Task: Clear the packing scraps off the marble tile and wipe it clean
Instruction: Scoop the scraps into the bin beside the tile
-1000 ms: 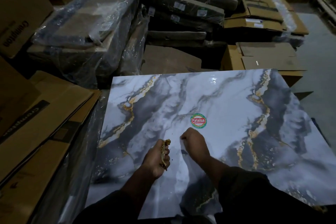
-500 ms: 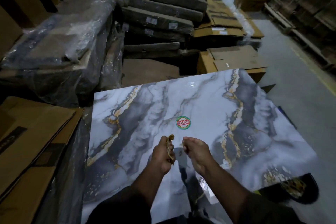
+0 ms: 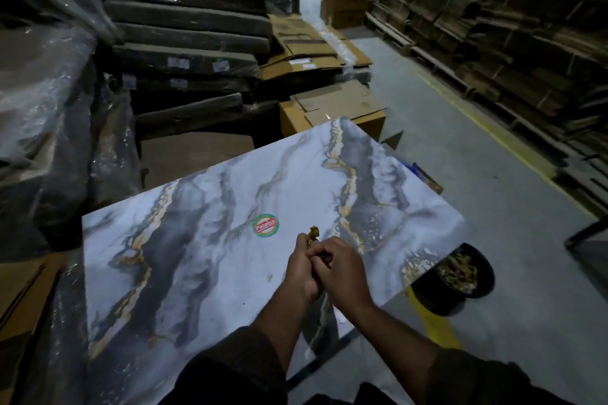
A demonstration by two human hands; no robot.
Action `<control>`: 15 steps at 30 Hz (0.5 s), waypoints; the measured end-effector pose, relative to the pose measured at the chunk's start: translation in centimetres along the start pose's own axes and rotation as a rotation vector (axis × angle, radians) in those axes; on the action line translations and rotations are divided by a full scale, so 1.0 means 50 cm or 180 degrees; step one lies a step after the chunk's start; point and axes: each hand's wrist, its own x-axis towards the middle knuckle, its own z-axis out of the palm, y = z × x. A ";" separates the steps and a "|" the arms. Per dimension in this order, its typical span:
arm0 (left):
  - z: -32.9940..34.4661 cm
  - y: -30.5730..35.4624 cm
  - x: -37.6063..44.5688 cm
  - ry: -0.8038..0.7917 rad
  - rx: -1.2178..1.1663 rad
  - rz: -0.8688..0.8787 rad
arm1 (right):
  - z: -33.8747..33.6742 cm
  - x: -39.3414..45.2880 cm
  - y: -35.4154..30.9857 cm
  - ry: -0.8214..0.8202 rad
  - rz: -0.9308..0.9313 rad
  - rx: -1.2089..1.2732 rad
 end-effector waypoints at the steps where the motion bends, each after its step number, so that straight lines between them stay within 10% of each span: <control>1: 0.013 -0.010 0.004 0.0024 0.0011 -0.0033 | -0.012 -0.002 0.013 0.0055 -0.0043 -0.0064; 15: 0.247 -0.243 0.121 -0.0116 0.0742 -0.0057 | -0.294 0.067 0.260 0.0081 0.1445 0.2002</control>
